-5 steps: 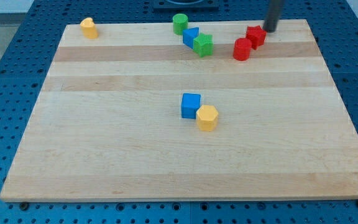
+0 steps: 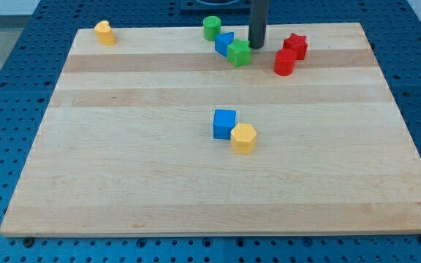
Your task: Push the blue triangle closer to the red star and red circle
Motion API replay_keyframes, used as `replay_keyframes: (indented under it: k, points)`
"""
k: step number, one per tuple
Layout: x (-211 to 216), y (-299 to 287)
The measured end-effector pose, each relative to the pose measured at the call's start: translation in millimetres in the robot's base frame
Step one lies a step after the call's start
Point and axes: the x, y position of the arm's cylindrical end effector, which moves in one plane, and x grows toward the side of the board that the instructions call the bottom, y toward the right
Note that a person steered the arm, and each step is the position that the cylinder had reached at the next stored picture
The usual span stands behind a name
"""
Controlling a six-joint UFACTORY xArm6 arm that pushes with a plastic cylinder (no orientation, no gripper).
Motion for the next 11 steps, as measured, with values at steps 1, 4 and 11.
replay_keyframes:
  k: [1,4,11]
  points:
    - [0.9,-41.8]
    - [60.3,-112.4]
    - [20.3,-39.8]
